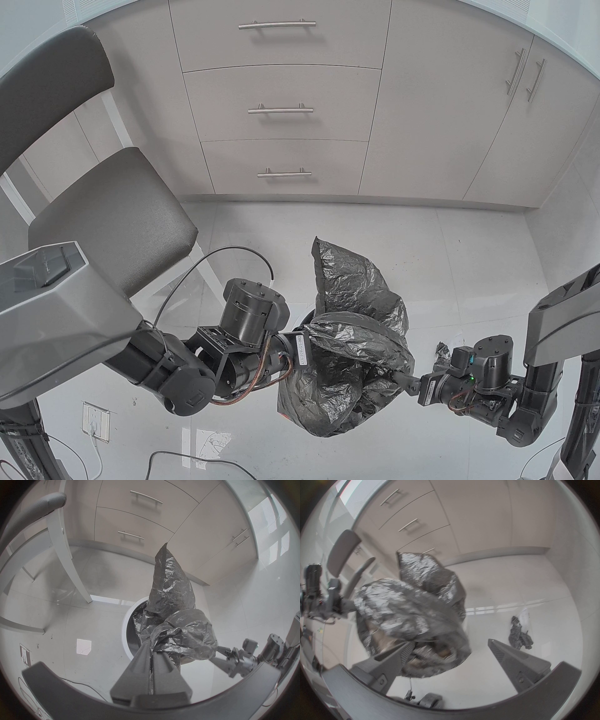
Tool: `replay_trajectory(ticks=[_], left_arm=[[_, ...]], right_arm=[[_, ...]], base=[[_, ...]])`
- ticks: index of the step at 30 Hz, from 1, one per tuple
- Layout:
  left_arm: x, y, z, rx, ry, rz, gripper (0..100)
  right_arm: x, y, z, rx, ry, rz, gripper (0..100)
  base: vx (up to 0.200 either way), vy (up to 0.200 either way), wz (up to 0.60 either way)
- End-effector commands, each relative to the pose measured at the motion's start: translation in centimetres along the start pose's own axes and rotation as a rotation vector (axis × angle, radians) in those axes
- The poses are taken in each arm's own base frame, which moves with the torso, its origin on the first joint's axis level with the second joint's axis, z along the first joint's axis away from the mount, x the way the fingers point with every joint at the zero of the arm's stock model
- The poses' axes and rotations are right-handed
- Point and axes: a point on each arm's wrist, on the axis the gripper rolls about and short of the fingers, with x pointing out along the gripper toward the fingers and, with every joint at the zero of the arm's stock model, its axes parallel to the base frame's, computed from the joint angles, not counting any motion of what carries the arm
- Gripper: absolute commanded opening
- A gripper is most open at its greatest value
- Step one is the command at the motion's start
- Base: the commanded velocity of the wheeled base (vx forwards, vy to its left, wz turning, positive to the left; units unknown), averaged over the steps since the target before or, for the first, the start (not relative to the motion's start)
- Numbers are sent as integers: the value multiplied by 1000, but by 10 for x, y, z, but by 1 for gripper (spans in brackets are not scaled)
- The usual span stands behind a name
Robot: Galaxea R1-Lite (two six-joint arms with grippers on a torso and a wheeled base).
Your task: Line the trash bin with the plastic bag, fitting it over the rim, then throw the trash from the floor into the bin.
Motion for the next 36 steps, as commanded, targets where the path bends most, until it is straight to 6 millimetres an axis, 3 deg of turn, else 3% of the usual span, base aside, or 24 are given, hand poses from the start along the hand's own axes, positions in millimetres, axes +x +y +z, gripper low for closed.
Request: replay_trajectory(ticks=[1, 5, 10, 17, 19, 23, 29, 36], left_arm=[[0, 0, 1, -8, -10, -7, 0], [0, 1, -1, -7, -5, -4, 0], [-1, 1, -2, -4, -11, -9, 0], [-3, 2, -2, -8, -34, -23, 0], [-3, 2, -2, -10, -37, -24, 0], [-5, 1, -1, -11, -44, -29, 0], [-8, 0, 2, -13, -53, -36, 0], [-9, 0, 2, -15, -54, -37, 0]], right_arm=[[-37, 17, 6, -38, -12, 145, 100], [-61, 29, 25, -42, -125, 222, 100], [-57, 38, 52, -29, -234, 229, 100], [-13, 71, 118, -47, -312, 129, 100], [-6, 75, 126, -54, -309, 124, 100], [39, 95, 159, -62, -332, 78, 100], [88, 106, 167, -132, -317, 60, 100], [118, 107, 155, -162, -298, 52, 100]], base=[[0, 0, 0], [0, 0, 0], [0, 0, 0], [0, 0, 0], [0, 0, 0], [0, 0, 0], [0, 0, 0], [0, 0, 0]])
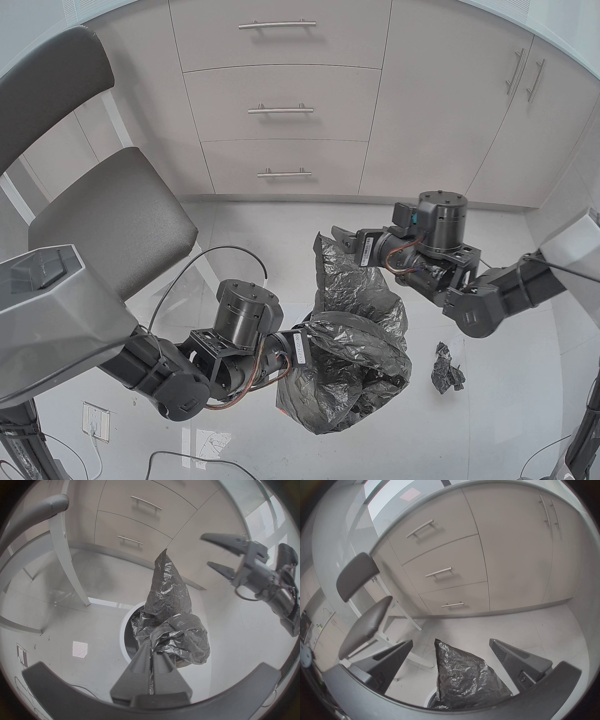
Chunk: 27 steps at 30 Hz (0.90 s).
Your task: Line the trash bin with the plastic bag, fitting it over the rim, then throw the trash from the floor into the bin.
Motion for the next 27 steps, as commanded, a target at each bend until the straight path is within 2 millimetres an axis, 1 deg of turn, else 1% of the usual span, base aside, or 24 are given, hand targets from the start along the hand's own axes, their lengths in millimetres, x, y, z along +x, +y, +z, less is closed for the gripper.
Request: replay_trajectory(ticks=[1, 6, 8, 9, 11, 16, 19, 27], left_arm=[[-3, -1, 2, -4, -10, -7, 0], [-3, -1, 2, -2, -10, -7, 0], [-3, -1, 2, -4, -10, -7, 0], [-3, -1, 2, -4, -10, -7, 0], [-3, -1, 2, -4, -10, -7, 0], [-3, -1, 2, -5, -10, -7, 0], [-4, -2, 2, -6, -11, -9, 0], [-3, 0, 0, -7, -2, -2, 0]], right_arm=[[42, -2, -43, -46, 80, -26, 100], [50, -4, -46, -53, 72, -31, 100], [56, -4, -44, -52, 55, -33, 100], [56, -4, -44, -52, 55, -33, 100], [61, -10, -42, -59, 55, -45, 100], [65, -12, -40, -64, 66, -52, 100], [78, -16, -48, -64, 87, -65, 100], [83, -13, -56, -69, 106, -59, 100]], base=[[0, 0, 0], [0, 0, 0], [0, 0, 0], [0, 0, 0], [0, 0, 0], [0, 0, 0], [0, 0, 0], [0, 0, 0]])
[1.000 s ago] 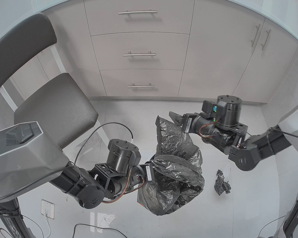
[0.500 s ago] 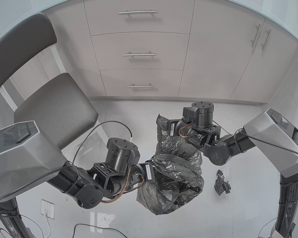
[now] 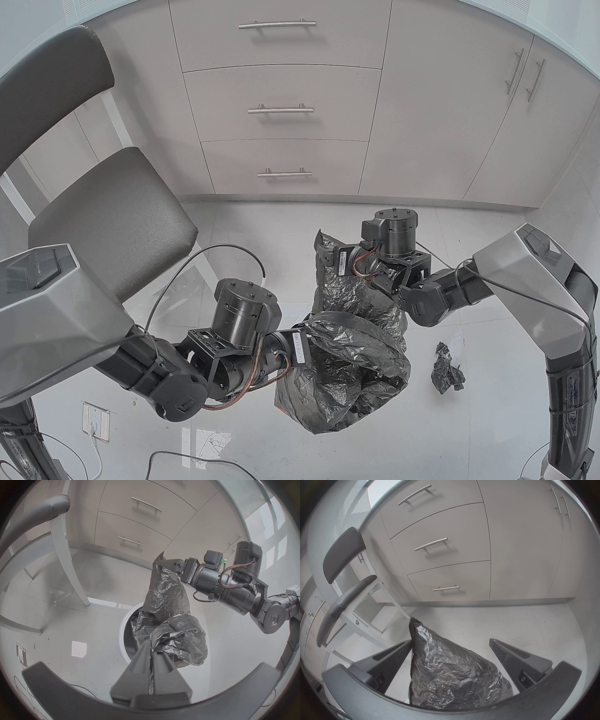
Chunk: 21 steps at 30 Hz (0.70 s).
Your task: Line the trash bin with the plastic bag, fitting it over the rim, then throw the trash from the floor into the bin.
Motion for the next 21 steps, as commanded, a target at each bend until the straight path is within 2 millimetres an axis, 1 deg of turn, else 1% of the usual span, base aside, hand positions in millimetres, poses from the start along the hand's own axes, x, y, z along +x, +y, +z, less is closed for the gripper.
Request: replay_trajectory(ticks=[1, 10, 11, 14, 17, 21], left_arm=[[0, 0, -1, 1, 2, 1, 0], [0, 0, -1, 1, 2, 1, 0], [0, 0, -1, -1, 2, 1, 0], [0, 0, 0, 1, 1, 0, 0], [0, 0, 0, -1, 1, 0, 0], [0, 1, 0, -3, 1, 0, 0]], right_arm=[[5, 0, -10, -4, 25, -2, 100], [5, -3, -15, 1, 44, -8, 100], [5, -3, -15, 1, 44, -8, 0], [4, -4, -15, 2, 49, -8, 0], [0, -5, -20, 0, 70, -10, 0], [-9, -6, -20, 44, 87, -14, 0]], base=[[0, 0, 0], [0, 0, 0], [0, 0, 0], [0, 0, 0], [0, 0, 0], [0, 0, 0]])
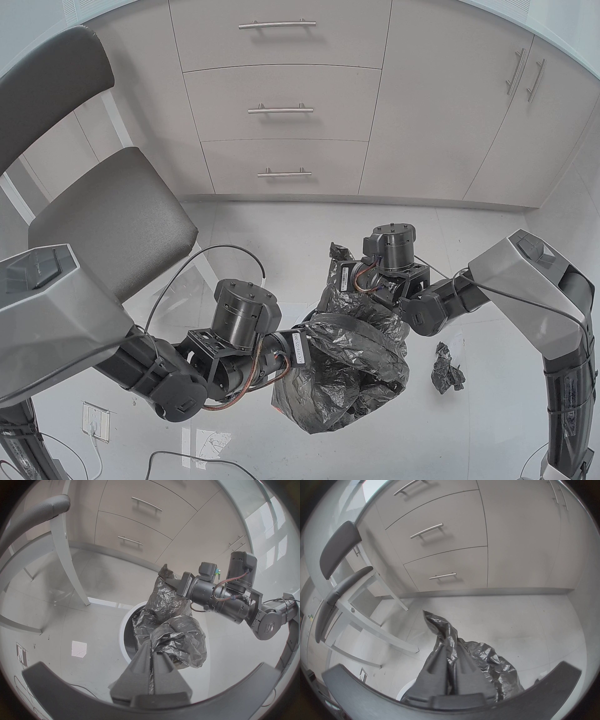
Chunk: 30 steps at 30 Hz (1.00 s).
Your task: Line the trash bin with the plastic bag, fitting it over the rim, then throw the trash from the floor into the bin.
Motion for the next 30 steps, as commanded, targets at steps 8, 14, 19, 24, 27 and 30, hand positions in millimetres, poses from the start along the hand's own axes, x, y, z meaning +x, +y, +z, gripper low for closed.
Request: replay_trajectory(ticks=[8, 14, 19, 24, 27, 30], left_arm=[[0, 0, 2, -10, -26, -15, 0], [1, 1, 1, -10, -26, -13, 0], [0, 1, 2, -13, -28, -13, 0], [1, 1, 2, -13, -27, -11, 0], [1, 2, 1, -12, -26, -10, 0], [2, 2, 1, -11, -23, -8, 0]], right_arm=[[-33, -5, 3, 166, 67, 58, 0], [-42, -6, -3, 276, 144, 112, 0], [-39, -8, -13, 427, 263, 146, 0], [-27, -19, -36, 459, 318, 112, 0], [-17, -26, -50, 464, 343, 86, 0], [-9, -34, -62, 469, 362, 64, 0]], base=[[0, 0, 0], [0, 0, 0], [0, 0, 0], [0, 0, 0], [0, 0, 0], [0, 0, 0]])
